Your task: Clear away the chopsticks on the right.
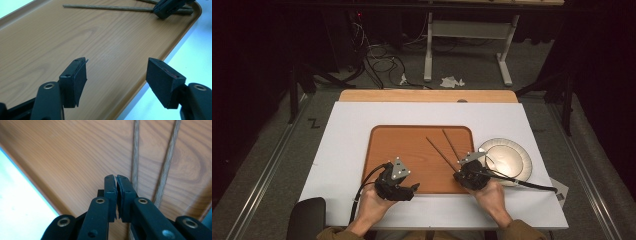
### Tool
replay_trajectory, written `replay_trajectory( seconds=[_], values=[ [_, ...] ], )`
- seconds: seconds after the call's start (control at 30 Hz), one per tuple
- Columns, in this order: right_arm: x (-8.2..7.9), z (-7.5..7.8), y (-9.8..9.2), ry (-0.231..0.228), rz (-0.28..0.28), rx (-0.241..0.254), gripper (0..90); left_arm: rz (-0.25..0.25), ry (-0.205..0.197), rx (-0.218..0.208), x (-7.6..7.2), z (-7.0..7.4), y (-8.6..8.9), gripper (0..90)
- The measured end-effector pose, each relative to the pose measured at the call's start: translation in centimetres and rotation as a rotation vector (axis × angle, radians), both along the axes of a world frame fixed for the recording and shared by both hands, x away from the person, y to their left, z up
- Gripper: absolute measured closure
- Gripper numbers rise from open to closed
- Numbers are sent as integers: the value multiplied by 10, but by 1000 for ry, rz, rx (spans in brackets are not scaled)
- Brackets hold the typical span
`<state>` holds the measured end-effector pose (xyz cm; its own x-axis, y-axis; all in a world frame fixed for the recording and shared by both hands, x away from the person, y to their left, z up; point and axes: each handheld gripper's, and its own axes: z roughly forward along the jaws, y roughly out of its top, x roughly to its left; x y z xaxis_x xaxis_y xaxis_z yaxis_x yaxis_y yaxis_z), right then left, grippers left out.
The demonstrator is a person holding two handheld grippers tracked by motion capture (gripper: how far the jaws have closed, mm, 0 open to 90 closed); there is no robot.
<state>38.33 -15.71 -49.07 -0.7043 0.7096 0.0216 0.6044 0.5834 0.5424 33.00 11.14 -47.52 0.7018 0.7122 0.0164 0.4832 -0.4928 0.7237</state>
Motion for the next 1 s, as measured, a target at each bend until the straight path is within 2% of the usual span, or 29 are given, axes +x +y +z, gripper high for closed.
replay_trajectory(
  seconds=[0.13,0.37,0.73,0.9,1.0],
  values=[
    [4,-1,-2,-14,-24,-28,878,2,0,0,0,0,0,329],
    [8,-1,-4,-36,-68,-49,875,8,-2,-3,-2,1,2,328],
    [12,-1,-5,-43,-69,-60,828,13,0,0,-3,1,3,328],
    [7,14,-11,-61,-50,-3,797,17,3,0,-3,1,4,328],
    [1,23,-18,-80,-34,-14,778,15,4,-1,-4,1,3,328]
  ],
)
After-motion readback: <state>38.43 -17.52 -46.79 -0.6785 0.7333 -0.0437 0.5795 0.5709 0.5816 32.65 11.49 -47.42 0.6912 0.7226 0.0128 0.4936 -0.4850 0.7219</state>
